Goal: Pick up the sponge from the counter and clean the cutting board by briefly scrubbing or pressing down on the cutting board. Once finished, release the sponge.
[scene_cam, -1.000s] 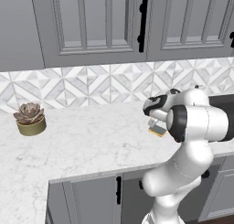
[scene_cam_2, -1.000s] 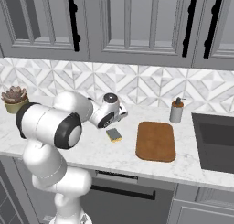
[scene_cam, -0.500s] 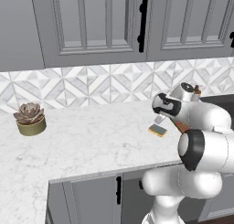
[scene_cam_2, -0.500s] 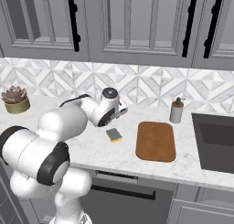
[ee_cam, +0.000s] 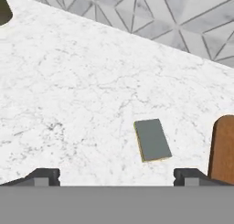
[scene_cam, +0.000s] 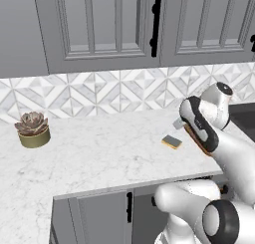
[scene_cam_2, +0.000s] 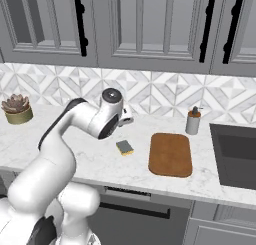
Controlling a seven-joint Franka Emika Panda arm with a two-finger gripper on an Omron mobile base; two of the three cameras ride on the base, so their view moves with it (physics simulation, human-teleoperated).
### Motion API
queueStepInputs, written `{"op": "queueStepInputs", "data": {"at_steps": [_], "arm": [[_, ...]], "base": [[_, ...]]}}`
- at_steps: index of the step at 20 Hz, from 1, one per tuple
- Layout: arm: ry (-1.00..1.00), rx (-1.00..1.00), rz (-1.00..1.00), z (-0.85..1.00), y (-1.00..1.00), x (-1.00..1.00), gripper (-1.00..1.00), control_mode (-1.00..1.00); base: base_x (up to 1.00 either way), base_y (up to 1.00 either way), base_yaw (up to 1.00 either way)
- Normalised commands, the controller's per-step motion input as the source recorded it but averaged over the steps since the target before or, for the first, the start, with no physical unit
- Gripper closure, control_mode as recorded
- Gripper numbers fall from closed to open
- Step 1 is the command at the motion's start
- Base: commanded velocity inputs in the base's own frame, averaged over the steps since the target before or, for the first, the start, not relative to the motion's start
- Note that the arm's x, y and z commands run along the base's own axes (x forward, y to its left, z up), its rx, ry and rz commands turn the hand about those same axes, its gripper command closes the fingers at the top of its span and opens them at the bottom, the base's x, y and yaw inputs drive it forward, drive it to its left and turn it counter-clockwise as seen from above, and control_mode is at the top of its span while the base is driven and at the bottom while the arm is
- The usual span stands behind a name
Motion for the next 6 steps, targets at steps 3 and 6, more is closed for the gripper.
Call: {"op": "queueStepInputs", "data": {"at_steps": [3,6], "arm": [[0.00,0.15,-0.17,0.63,0.03,-0.90,-1.00,-1.00],[0.00,0.04,-0.16,0.45,0.17,-0.73,-1.00,-1.00]], "base": [[0.00,0.00,0.00],[0.00,0.00,0.00]]}}
